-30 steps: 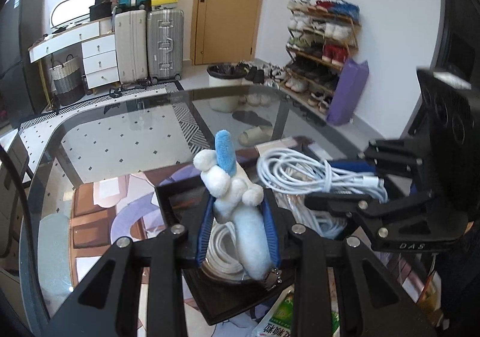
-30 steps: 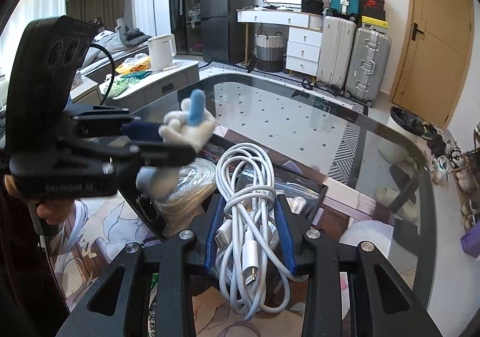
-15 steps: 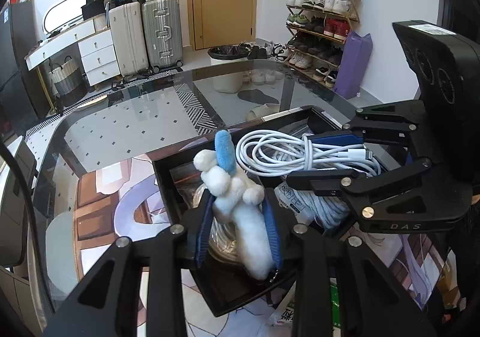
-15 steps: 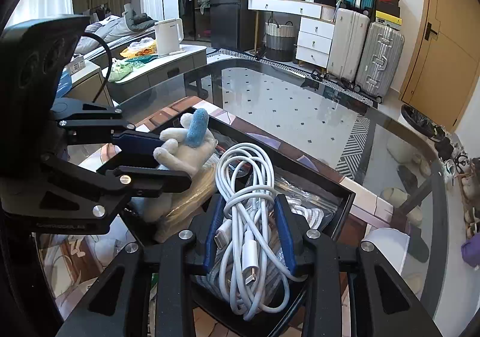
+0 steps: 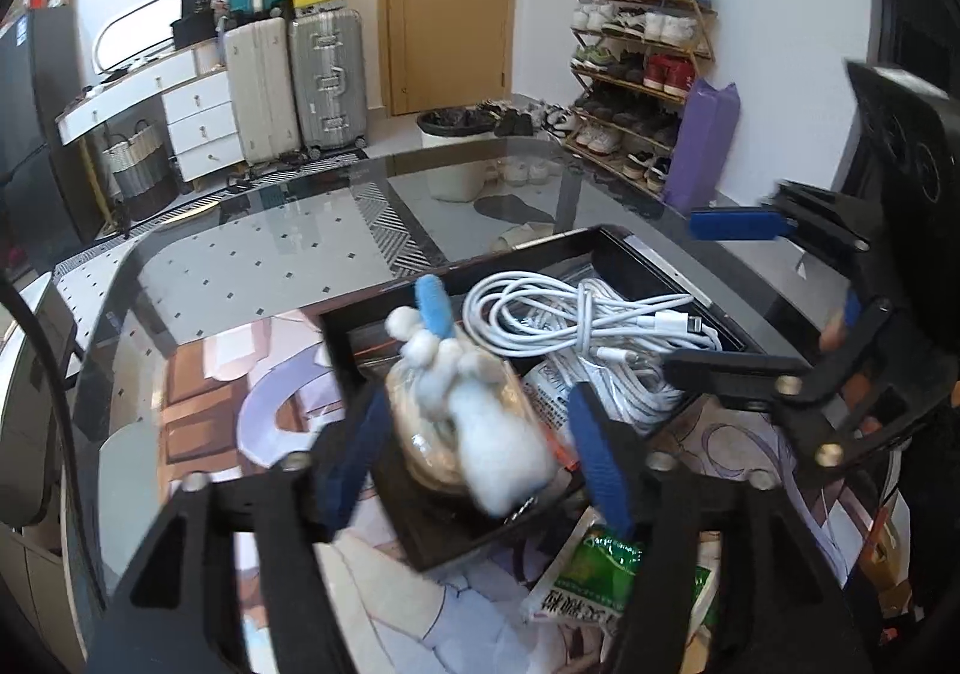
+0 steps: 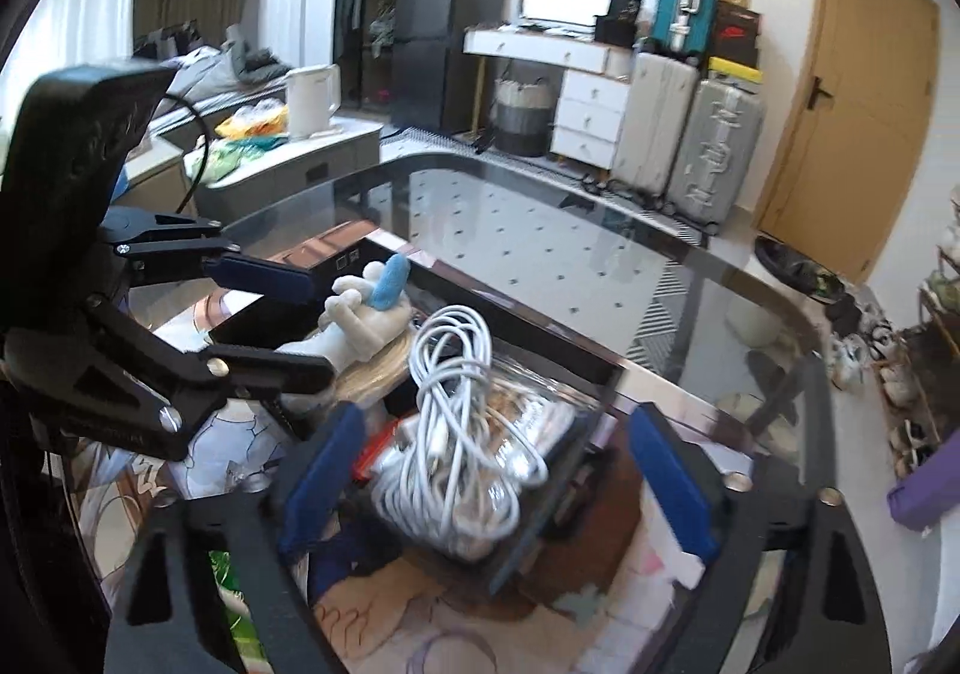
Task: Organize soft objects
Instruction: 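Carry the plush and cable coil into the black box and open both tools, then grasp the large green-and-white medicine packet with the right tool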
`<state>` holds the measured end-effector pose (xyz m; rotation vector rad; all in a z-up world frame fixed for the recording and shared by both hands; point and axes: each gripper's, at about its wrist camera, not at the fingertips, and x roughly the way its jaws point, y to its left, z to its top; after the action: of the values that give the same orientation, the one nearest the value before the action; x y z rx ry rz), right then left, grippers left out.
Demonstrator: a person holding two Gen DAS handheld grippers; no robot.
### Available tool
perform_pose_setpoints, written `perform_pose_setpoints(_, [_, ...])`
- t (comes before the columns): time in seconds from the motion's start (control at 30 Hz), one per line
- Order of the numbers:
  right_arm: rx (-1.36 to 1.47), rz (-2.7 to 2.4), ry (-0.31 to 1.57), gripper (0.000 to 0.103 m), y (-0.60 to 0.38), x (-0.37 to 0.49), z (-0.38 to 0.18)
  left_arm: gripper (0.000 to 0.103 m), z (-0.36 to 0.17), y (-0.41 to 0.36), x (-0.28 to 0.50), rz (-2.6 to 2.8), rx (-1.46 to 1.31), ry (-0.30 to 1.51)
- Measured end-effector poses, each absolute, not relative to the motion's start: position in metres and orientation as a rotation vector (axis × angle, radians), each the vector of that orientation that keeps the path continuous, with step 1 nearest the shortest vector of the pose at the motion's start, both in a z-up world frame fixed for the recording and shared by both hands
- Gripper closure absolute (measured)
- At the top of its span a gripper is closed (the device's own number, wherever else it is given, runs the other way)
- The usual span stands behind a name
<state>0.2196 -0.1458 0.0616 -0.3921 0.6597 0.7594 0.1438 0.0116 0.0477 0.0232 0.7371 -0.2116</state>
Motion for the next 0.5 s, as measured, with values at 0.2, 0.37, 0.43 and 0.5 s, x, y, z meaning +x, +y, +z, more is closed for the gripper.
perform_pose_setpoints(0.2, [-0.240, 0.705, 0.701, 0.001, -0.181, 0.209, 0.059, 0.000, 0.054, 0.025, 0.120, -0.160, -0.058, 0.705])
perform_pose_setpoints(0.37, [-0.146, 0.716, 0.740, 0.001, -0.199, 0.188, 0.051, 0.000, 0.048, 0.029, 0.105, -0.166, -0.104, 0.714])
perform_pose_setpoints(0.43, [-0.145, 0.715, 0.746, 0.001, -0.199, 0.182, 0.049, 0.000, 0.045, 0.027, 0.099, -0.158, -0.093, 0.719])
perform_pose_setpoints(0.5, [-0.148, 0.723, 0.753, 0.001, -0.200, 0.175, 0.045, 0.000, 0.043, 0.023, 0.096, -0.157, -0.085, 0.722])
